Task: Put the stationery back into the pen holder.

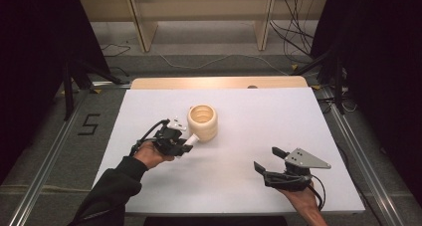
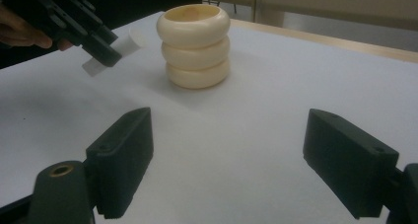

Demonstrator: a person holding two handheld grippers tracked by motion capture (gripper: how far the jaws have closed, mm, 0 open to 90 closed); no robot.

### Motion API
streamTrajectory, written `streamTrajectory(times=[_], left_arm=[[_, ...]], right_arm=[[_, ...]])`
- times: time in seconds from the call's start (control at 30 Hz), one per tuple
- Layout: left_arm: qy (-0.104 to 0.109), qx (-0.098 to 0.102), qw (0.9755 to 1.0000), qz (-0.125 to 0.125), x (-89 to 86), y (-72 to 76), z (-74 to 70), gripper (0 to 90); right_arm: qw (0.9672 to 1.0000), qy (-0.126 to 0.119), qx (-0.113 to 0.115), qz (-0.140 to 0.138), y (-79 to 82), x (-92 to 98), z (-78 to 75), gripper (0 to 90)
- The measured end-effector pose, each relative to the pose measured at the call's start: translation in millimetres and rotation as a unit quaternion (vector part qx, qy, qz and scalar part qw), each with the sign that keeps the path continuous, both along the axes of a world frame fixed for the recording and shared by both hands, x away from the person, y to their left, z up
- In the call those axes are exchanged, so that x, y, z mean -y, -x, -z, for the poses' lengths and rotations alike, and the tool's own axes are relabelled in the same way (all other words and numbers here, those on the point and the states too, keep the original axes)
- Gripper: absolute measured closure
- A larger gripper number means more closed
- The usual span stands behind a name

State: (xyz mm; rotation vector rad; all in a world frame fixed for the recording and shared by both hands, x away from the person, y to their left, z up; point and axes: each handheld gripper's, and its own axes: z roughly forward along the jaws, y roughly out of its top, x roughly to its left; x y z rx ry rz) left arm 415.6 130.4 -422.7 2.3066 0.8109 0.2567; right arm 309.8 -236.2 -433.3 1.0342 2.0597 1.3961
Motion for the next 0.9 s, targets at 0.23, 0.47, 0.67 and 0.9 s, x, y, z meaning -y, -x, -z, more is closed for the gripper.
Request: streamTrajectory(times=[0.23, 0.47, 0.67, 0.9], left_arm=[[0.064, 0.042, 0.9968, -0.025, -5.8, 2.2, -9.6, 68.8], [0.115, 0.083, 0.9884, -0.054, -11.8, 3.1, -15.4, 68.7], [0.152, 0.115, 0.9782, -0.082, -15.8, 4.0, -18.7, 68.8], [0.176, 0.148, 0.9669, -0.111, -18.2, 4.3, -18.9, 68.8]], right_arm=[[1.0, -0.001, 0.0, 0.0, 0.1, 0.0, -0.1, 19.8], [1.0, -0.001, 0.0, 0.0, -0.3, 0.0, 0.1, 19.8], [1.0, 0.0, 0.0, 0.001, -0.2, -0.1, 0.1, 19.8], [1.0, -0.001, -0.001, 0.001, -0.5, -0.2, 0.3, 19.8]])
